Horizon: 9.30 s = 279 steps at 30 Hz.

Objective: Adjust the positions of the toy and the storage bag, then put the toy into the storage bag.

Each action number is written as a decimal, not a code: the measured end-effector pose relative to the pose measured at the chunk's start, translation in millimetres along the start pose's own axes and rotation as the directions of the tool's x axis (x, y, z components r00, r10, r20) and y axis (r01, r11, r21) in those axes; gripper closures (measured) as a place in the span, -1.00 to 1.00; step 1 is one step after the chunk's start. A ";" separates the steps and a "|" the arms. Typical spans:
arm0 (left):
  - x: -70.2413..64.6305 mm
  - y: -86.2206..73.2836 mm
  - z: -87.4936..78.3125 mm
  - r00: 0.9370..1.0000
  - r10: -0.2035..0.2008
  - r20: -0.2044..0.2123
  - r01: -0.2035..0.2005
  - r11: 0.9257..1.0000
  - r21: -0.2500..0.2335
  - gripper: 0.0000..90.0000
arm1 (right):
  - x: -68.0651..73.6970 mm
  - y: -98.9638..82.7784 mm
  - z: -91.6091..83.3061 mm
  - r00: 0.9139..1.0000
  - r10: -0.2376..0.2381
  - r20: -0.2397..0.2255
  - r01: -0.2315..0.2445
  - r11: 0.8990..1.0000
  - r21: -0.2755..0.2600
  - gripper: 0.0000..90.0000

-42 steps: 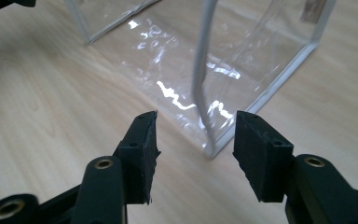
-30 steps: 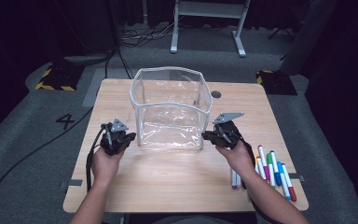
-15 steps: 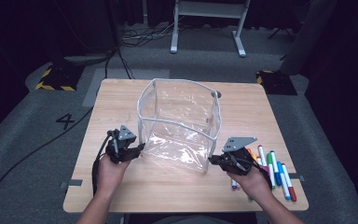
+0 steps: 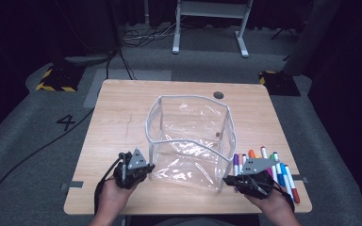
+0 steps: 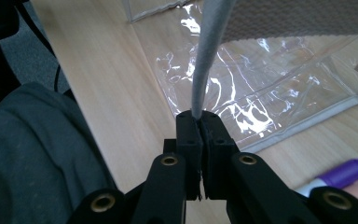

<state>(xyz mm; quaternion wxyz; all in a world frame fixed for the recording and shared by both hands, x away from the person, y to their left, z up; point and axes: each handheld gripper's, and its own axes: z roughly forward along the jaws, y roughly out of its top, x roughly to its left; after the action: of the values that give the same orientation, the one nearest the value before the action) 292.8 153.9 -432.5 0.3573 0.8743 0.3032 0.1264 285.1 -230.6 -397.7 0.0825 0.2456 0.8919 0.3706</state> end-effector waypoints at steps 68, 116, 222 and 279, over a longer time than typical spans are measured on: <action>45.7 -41.4 35.8 0.994 -0.093 -0.058 0.099 0.989 0.108 -0.14 | -126.5 -165.7 -73.9 0.700 0.551 0.455 -0.620 0.785 0.004 0.69; 79.1 -66.4 34.4 0.989 -0.128 -0.078 0.129 0.992 0.002 -0.49 | -73.4 107.5 -120.1 0.997 0.041 0.064 -0.037 0.998 -0.058 0.70; 73.3 -70.3 30.1 0.984 -0.142 -0.104 0.143 0.990 0.008 -0.54 | 2.8 162.9 153.2 0.910 -0.081 -0.406 0.328 0.740 0.588 0.69; 72.5 -61.5 39.5 0.982 -0.153 -0.114 0.155 0.988 0.012 -0.65 | -83.2 105.8 -82.6 0.991 0.127 0.043 -0.126 0.992 -0.019 0.19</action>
<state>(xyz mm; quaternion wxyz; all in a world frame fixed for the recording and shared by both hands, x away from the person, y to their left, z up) 339.9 211.6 -503.5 0.3391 0.8433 0.3911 0.1444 369.9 -259.4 -267.6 0.0803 0.3089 0.8695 0.3769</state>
